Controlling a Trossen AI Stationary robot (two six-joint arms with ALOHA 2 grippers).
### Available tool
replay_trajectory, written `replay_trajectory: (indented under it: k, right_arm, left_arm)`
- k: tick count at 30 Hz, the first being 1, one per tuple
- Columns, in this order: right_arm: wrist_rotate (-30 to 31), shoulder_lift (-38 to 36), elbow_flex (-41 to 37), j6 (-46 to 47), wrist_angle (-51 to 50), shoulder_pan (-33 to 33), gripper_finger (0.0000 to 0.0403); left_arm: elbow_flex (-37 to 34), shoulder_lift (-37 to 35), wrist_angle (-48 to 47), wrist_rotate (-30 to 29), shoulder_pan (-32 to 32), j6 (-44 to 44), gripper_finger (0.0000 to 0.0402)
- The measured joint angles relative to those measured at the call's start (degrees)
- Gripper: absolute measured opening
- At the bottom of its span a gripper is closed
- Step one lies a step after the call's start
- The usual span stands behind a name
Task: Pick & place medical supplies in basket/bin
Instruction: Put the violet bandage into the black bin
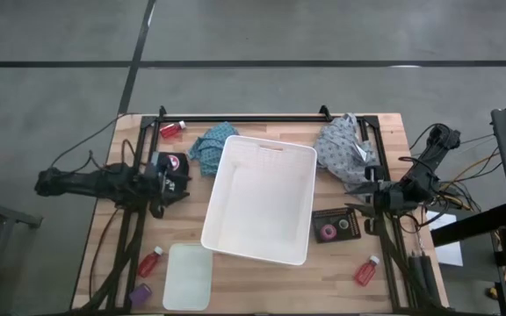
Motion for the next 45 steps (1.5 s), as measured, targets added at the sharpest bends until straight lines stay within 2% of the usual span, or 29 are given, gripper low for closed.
replay_trajectory:
  k: [5,9,13,17,21,24,34,39,45]
  right_arm:
    - [0.0,0.0,0.0,0.0,0.0,0.0,0.0123]
    - [0.0,0.0,0.0,0.0,0.0,0.0,0.0127]
    - [0.0,0.0,0.0,0.0,0.0,0.0,0.013]
    - [0.0,0.0,0.0,0.0,0.0,0.0,0.0127]
    - [0.0,0.0,0.0,0.0,0.0,0.0,0.0121]
    - [0.0,0.0,0.0,0.0,0.0,0.0,0.0118]
    - [0.0,0.0,0.0,0.0,0.0,-0.1,0.0127]
    - [0.0,0.0,0.0,0.0,0.0,-0.1,0.0129]
    - [0.0,0.0,0.0,0.0,0.0,0.0,0.0121]
  left_arm:
    - [8.0,11.9,-0.8,0.0,-0.4,0.0,0.0253]
    - [16.6,22.6,-5.5,0.2,-1.7,-1.4,0.0253]
    - [27.6,31.1,-17.1,-0.6,-4.2,-3.2,0.0253]
    - [39.8,36.5,-28.6,-4.6,-8.2,-7.6,0.0253]
    - [52.9,41.1,-45.8,-12.6,-14.4,-19.1,0.0253]
    - [59.9,45.2,-53.6,-16.2,-19.8,-28.3,0.0253]
    - [69.6,59.6,-67.7,-18.9,-37.1,-59.8,0.0251]
    - [71.5,64.4,-67.7,-14.8,-44.1,-78.6,0.0248]
    - [71.5,69.3,-67.9,-13.3,-49.7,-88.4,0.0248]
